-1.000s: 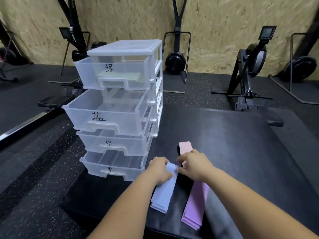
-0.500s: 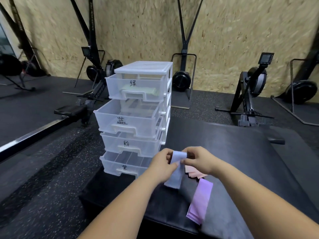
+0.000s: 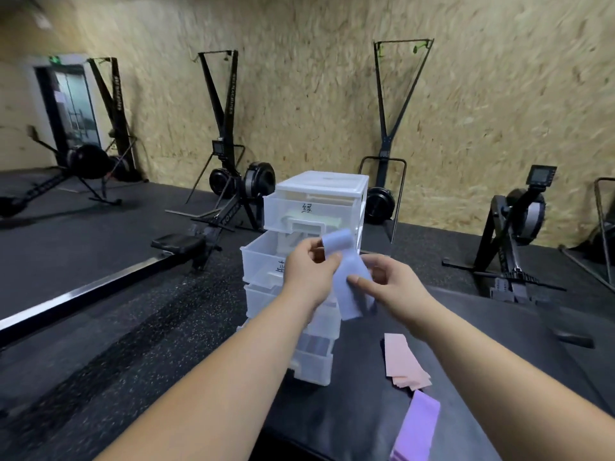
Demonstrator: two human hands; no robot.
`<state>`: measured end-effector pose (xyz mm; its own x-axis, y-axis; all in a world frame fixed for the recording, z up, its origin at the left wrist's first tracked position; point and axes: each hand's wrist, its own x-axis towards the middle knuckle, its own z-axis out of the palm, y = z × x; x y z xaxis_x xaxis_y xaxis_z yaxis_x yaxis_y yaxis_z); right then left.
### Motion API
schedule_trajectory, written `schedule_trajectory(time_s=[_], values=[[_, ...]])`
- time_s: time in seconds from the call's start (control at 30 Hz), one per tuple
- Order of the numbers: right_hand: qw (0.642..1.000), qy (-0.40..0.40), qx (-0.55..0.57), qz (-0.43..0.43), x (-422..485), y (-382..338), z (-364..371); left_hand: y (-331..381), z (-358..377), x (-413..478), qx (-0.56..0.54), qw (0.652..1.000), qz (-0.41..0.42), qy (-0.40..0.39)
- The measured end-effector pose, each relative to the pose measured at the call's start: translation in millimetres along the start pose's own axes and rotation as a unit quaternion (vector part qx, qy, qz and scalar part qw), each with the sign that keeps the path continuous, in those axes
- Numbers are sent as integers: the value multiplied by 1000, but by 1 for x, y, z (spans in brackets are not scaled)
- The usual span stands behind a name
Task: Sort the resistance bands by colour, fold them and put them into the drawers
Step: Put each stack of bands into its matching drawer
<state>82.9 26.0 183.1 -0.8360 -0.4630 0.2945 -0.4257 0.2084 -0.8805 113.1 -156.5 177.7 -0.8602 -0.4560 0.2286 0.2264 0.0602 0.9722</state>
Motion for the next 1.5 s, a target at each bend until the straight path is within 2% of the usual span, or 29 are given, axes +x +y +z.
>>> schedule_trajectory(time_s=[0.17, 0.3, 0.47, 0.7, 0.87, 1.0, 1.2, 1.37, 1.43, 1.5], values=[[999, -34, -35, -25, 45, -36, 13, 12, -32, 25, -39, 997, -26, 53], [992, -86, -91, 7, 90, -57, 21, 4, -57, 45, -28, 996, -37, 70], [960, -120, -253, 14, 152, -64, 30, -20, -86, 58, 59, 992, -72, 80], [906, -141, -399, 23, 208, -41, 63, -54, -92, 67, 179, 977, -76, 83], [906, -200, -372, 6, 225, -21, 87, -76, -82, 68, 196, 974, -68, 92], [922, -228, -311, 40, 230, 1, 88, -89, -77, 68, 202, 973, -55, 93], [849, -272, -442, 103, 229, 31, 95, -98, -70, 65, 223, 969, -25, 106], [808, -259, -523, 77, 226, 24, 101, -101, -63, 62, 215, 969, -19, 123], [796, -254, -547, 57, 223, 20, 98, -101, -61, 63, 217, 968, -18, 122], [804, -242, -542, 38, 216, 12, 91, -101, -58, 67, 221, 968, -18, 117]])
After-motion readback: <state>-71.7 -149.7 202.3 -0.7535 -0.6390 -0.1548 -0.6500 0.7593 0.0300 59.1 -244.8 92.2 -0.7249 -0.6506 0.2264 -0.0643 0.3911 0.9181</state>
